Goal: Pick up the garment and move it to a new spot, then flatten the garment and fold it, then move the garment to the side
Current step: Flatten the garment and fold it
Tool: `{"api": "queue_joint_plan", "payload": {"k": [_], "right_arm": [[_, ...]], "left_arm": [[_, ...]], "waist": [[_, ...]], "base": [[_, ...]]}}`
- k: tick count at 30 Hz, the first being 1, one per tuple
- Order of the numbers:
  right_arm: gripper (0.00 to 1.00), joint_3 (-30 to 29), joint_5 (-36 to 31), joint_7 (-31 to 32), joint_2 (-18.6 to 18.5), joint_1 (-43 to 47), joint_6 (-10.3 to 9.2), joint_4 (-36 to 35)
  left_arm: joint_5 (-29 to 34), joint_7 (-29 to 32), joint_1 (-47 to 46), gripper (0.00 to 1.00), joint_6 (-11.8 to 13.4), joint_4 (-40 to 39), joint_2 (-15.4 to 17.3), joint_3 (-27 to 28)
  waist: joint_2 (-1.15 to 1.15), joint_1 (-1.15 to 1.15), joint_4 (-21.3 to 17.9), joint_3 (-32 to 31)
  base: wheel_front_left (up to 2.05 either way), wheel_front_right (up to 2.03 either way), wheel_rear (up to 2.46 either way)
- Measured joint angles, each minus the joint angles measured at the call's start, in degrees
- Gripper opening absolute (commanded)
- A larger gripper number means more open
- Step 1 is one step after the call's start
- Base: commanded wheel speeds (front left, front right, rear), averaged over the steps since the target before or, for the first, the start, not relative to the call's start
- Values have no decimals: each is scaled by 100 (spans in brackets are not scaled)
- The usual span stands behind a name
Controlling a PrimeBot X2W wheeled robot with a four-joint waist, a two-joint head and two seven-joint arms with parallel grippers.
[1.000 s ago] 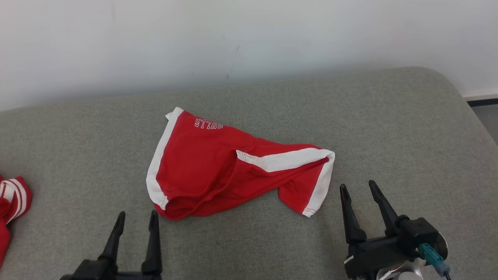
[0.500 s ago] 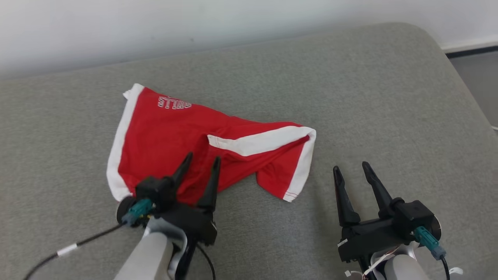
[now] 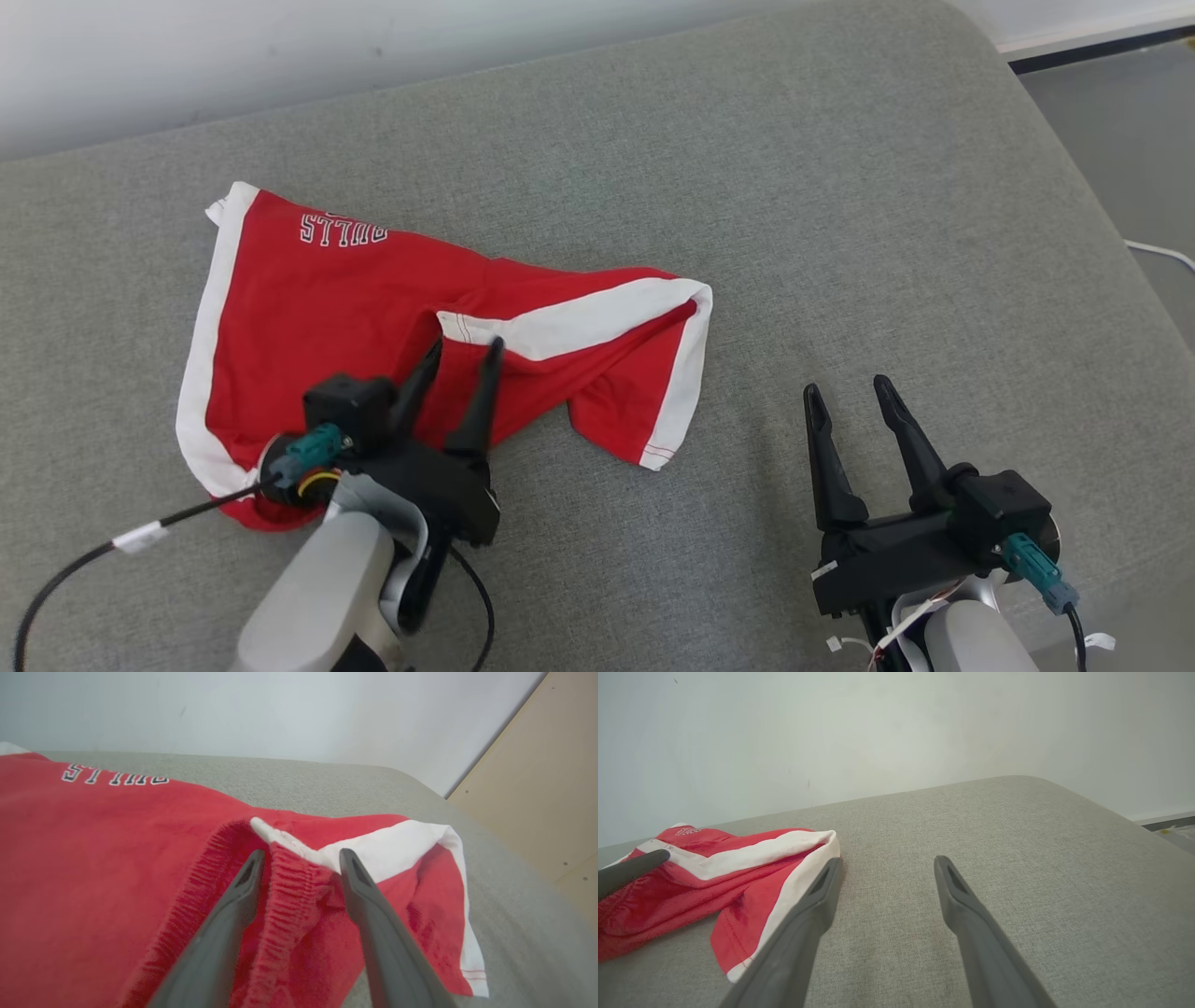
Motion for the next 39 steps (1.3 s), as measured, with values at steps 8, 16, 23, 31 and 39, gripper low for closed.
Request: {"api": "queue_joint_plan", "payload": {"k": [8,16,23,31,39], "right_arm": [[100,-115,9,0,0,-22,0,24],[100,-79,44,0,1,120,0,162],[100,-65,70,0,1,322,0,225],[100,-59,46,0,3,421,0,246],[100,47,-49,0,4,424,0,301]], "left_arm": [[575,0,68,0,0,-1150,-33,448],[838,0,314,0,0,-2251,-224,593],[905,0,963,0,0,-2442,-254,1162],[967,0,2302,0,0,-1959,-116,2007],[1101,0,2680,45,-1,-1305,-200,2629]], "waist": [[0,-1,175,-56],[0,-2,400,-387],[-1,-2,714,-758],[-1,-2,1147,-1013],[-1,-2,1364,-990]], "base": [[0,0,0],[0,0,0],[0,0,0],[0,0,0],[0,0,0]]}}
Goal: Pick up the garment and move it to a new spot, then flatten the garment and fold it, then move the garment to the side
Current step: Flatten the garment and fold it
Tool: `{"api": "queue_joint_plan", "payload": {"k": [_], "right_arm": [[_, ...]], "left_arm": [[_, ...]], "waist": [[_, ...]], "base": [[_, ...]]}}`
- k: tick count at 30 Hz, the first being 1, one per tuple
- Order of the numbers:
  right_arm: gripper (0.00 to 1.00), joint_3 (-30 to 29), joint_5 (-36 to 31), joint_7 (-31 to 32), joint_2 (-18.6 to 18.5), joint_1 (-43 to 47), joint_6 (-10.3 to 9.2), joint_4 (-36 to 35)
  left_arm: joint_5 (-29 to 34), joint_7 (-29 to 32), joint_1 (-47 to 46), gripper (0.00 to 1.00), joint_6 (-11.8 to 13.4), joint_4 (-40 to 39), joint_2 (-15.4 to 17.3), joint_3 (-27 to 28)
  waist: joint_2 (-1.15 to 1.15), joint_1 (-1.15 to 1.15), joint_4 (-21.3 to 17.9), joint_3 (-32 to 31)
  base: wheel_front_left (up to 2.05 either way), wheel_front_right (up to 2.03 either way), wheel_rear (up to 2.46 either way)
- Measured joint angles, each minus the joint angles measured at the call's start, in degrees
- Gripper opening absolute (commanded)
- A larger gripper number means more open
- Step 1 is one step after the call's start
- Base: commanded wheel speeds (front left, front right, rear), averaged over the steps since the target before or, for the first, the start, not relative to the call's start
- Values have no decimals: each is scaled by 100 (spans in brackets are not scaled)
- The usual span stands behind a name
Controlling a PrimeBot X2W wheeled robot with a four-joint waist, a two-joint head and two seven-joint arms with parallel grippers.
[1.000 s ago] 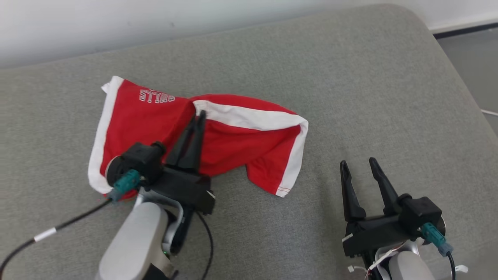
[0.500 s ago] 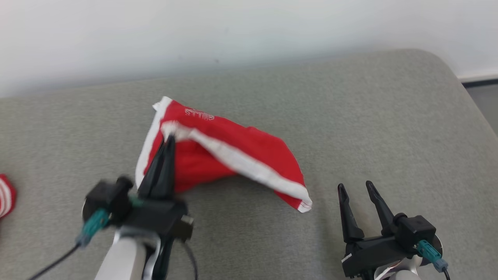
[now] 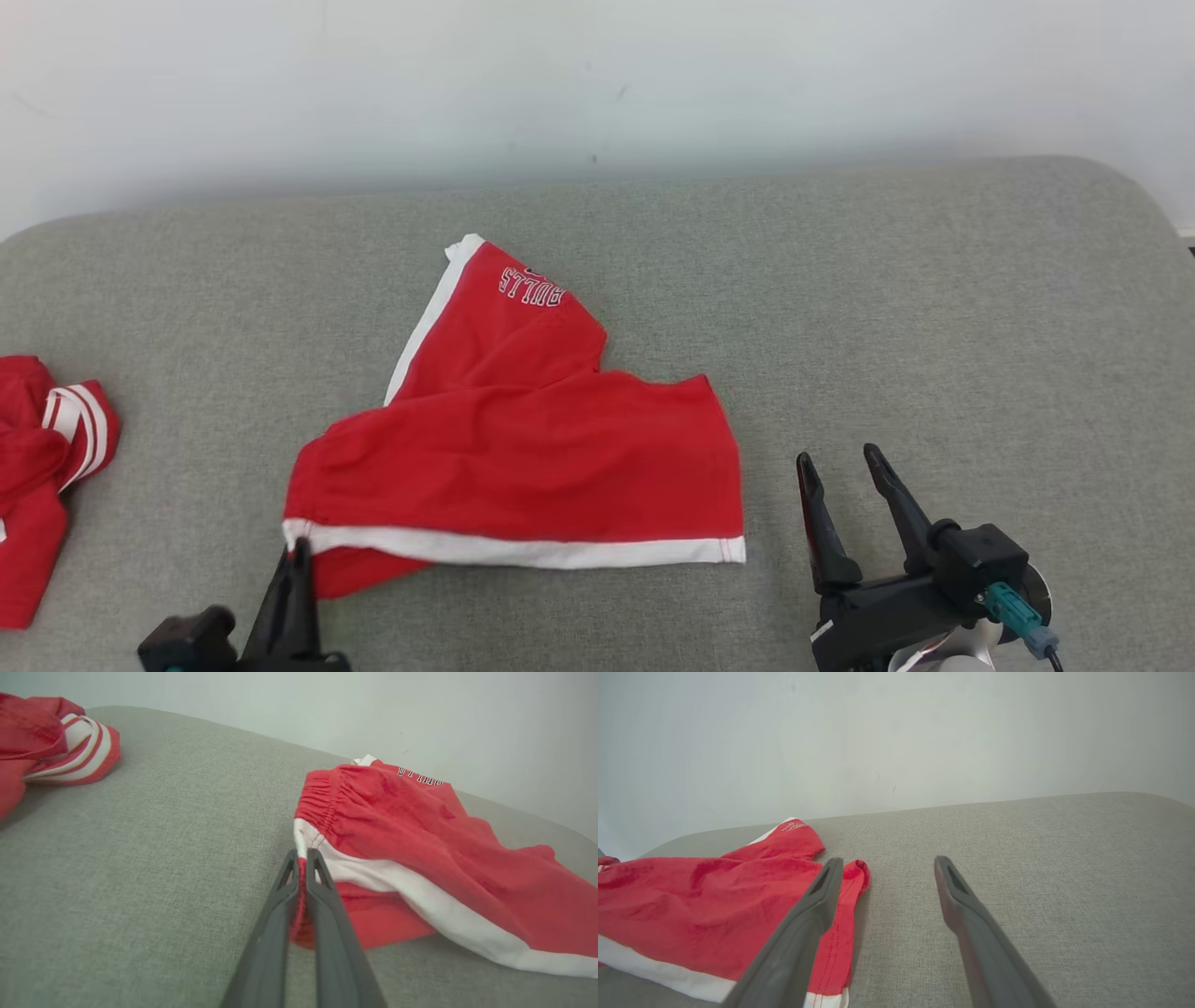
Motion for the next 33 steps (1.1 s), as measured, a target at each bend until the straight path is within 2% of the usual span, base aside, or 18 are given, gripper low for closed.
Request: {"api": "queue_joint_plan", "payload": {"k": [1,2,8,13,22,33], "right_arm": [[100,11,-11,0,-1,-1,0,11],[100,24,-27,0,-1,-2,0,19],[100,66,-93,0,-1,-8,0,33],[100,47,-146,0,-2,-1,0,-41],[100,189,-168,0,-1,108,0,-163],[100,297,-212,0,-1,321,0,-103]], "left_arm": [[30,0,36,76,0,33,-10,76],[83,0,66,100,0,69,-20,158],[516,0,202,100,1,185,-55,636],[934,0,351,100,1,-368,-110,906],[1360,0,811,100,0,-1352,-163,842],[1461,0,1365,100,49,-1489,-170,939]], "waist": [[0,0,10,5],[0,0,12,6],[0,0,-54,-41],[0,0,-135,-128],[0,0,-286,-367],[0,0,-372,-666]], "base": [[0,0,0],[0,0,0],[0,0,0],[0,0,0],[0,0,0],[0,0,0]]}}
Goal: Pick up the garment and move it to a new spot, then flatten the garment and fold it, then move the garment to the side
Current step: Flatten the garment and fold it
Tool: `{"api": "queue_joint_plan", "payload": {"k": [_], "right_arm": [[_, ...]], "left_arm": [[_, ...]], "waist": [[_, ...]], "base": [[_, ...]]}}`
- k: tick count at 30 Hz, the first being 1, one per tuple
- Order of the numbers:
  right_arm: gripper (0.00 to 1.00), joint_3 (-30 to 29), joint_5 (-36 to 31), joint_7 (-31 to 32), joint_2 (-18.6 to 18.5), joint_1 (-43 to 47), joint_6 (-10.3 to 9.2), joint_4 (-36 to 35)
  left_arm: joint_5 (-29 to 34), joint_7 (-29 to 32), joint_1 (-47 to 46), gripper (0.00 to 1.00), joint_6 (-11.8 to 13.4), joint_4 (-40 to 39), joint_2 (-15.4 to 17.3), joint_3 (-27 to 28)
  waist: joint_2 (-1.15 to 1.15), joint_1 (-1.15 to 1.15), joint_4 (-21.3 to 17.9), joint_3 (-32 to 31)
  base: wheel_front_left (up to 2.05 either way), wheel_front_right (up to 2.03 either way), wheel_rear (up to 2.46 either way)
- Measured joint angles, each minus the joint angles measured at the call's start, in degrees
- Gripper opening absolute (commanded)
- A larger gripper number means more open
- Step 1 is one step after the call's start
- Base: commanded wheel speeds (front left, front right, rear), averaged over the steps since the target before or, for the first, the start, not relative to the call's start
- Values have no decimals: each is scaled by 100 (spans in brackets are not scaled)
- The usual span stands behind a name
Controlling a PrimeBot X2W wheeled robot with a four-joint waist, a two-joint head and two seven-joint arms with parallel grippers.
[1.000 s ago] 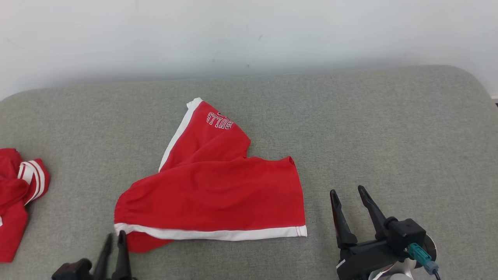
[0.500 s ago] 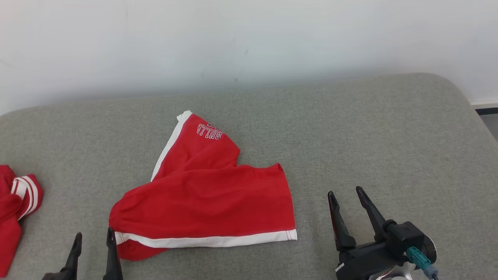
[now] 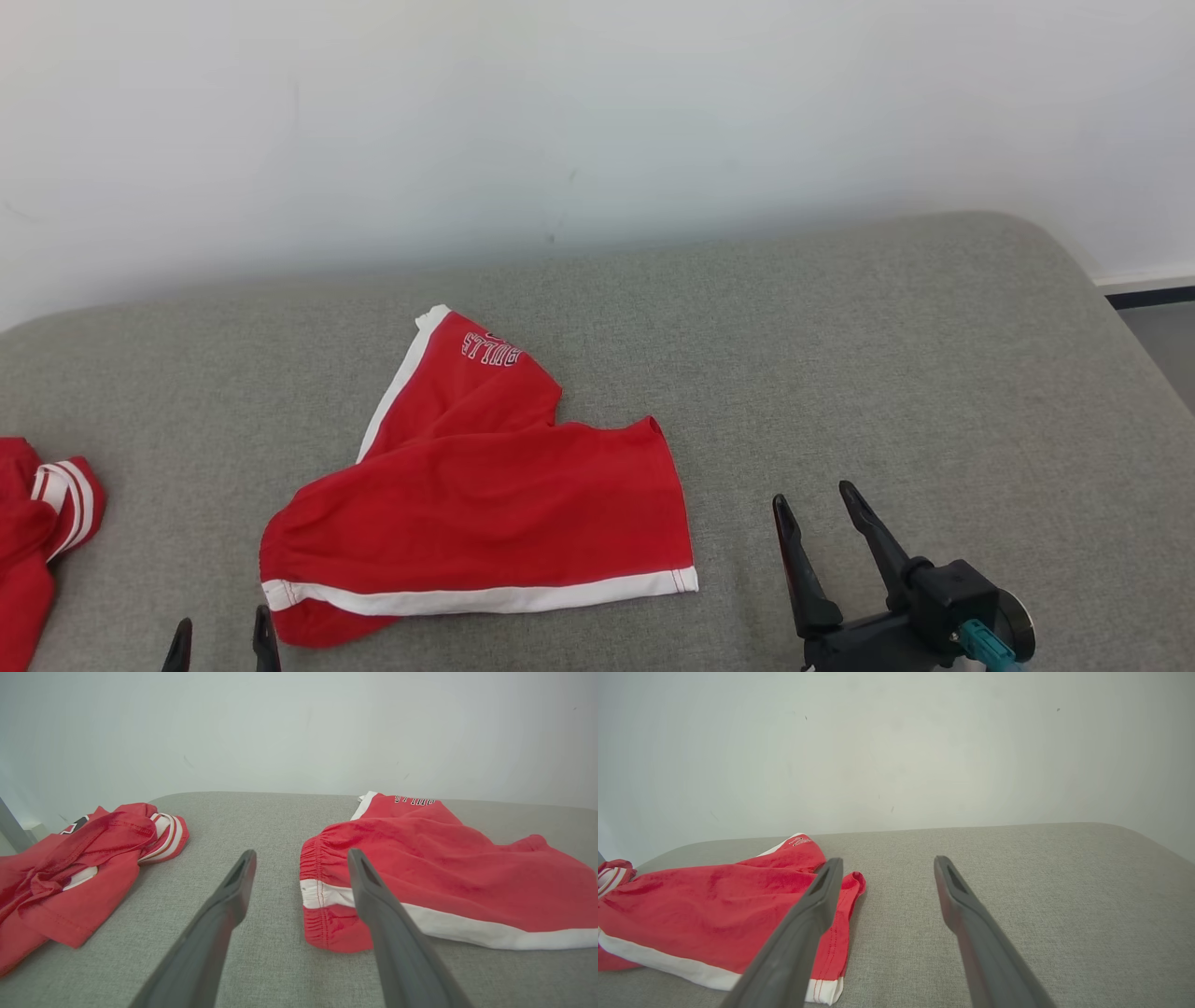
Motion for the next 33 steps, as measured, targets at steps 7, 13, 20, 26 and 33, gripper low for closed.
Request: {"api": "queue_joint_plan", "payload": {"k": [7,13,20,26,33], "right_arm": [[100,108,7,0,0,27,0,46],[100,254,2,0,0,24,0,133],[100,487,-45,0,-77,-74,0,333],[100,662,-33,0,-116,-219,0,542],[100,978,14,1,-193,-391,0,1076]], "left_arm": [[-257,0,112,100,52,-3,-1,-65],[-344,0,65,100,85,56,-2,-124],[-563,0,-189,100,125,199,-3,-243],[-623,0,-390,100,126,256,-5,-382],[-631,0,-555,100,135,285,-5,-527]], "waist": [[0,1,8,-24],[0,1,27,111],[0,1,61,398],[0,2,103,669],[1,2,195,978]], "base": [[0,0,0],[0,0,0],[0,0,0],[0,0,0],[0,0,0]]}}
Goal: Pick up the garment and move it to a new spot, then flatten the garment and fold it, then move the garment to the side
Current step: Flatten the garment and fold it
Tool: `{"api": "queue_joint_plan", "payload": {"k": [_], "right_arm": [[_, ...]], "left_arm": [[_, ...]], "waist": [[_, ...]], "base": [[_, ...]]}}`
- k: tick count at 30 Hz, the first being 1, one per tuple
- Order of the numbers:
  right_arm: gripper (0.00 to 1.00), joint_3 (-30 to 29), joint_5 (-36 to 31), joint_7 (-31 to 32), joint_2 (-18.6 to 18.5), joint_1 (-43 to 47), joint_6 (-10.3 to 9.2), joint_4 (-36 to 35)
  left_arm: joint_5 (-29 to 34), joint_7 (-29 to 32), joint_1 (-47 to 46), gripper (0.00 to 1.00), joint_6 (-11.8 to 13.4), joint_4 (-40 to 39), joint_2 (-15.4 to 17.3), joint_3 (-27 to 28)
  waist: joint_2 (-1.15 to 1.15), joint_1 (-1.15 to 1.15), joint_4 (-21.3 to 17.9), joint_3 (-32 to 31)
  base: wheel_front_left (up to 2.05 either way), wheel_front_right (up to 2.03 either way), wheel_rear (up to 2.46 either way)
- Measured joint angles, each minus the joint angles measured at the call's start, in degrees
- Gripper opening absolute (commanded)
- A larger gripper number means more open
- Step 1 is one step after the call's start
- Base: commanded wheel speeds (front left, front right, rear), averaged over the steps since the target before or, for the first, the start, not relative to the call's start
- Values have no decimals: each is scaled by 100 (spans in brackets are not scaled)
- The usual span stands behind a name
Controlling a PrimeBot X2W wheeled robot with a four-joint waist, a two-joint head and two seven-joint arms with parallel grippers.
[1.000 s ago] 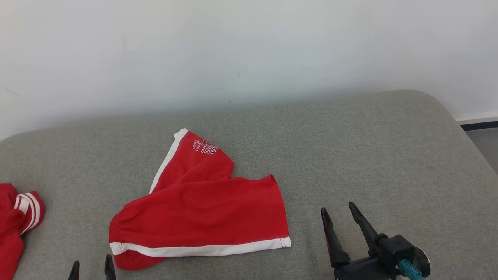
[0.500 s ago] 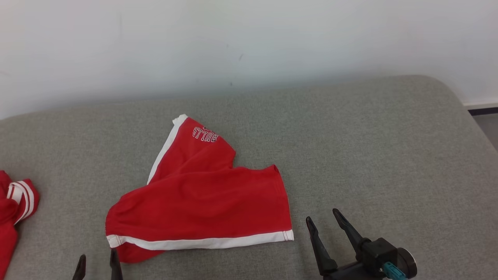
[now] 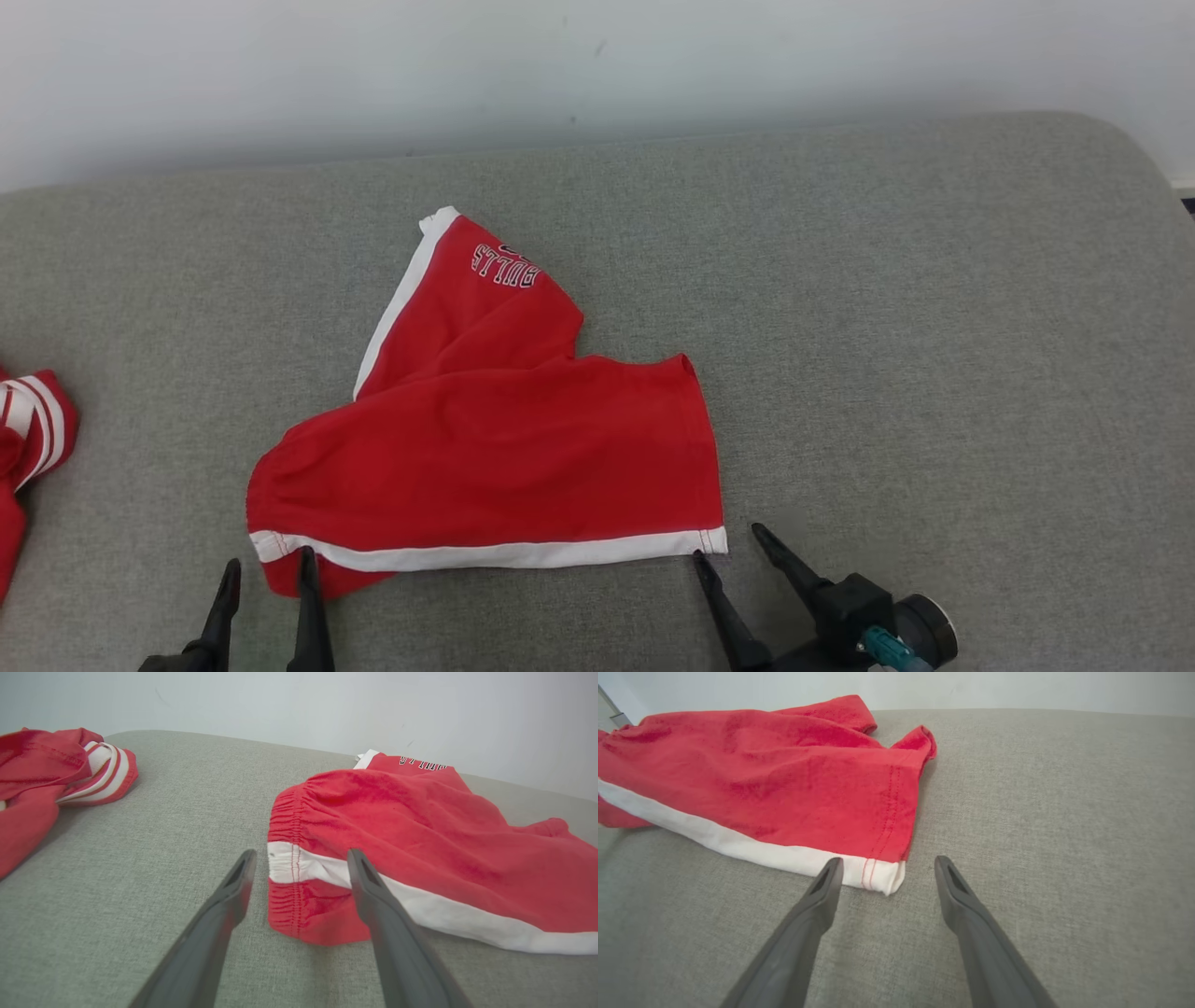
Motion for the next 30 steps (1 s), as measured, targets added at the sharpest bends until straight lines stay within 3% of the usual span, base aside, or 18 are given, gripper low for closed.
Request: {"api": "queue_joint_plan", "payload": {"k": [7,10,13,20,22,25,27,30], "right_arm": [[100,337,64,-1,-24,-110,0,147],[89,361,105,-1,-47,-110,0,207],[91,342,140,-1,-65,-110,0,232],[82,248,153,-1,-62,-207,0,323],[72,256,154,-1,-45,-238,0,352],[43,268,154,-1,-29,-288,0,393],[0,259,153,-1,-31,-315,0,425],[0,185,151,-1,-29,-339,0,461]], "left_arm": [[2,0,-40,100,14,12,0,-64],[9,0,-42,100,14,20,0,-68],[10,0,-46,100,13,20,0,-67],[10,0,-104,100,8,29,0,-104],[12,0,-131,100,8,45,1,-110],[23,0,-149,100,9,51,0,-113],[26,0,-163,100,9,60,0,-113],[26,0,-181,100,10,70,1,-115]], "waist": [[0,0,127,126],[0,0,151,123],[0,0,158,125],[0,-1,202,200],[0,0,215,226],[0,-1,236,268],[0,-1,250,294],[0,0,259,317]], "base": [[0,0,0],[0,0,0],[0,0,0],[0,0,0],[0,0,0],[0,0,0],[0,0,0],[0,0,0]]}}
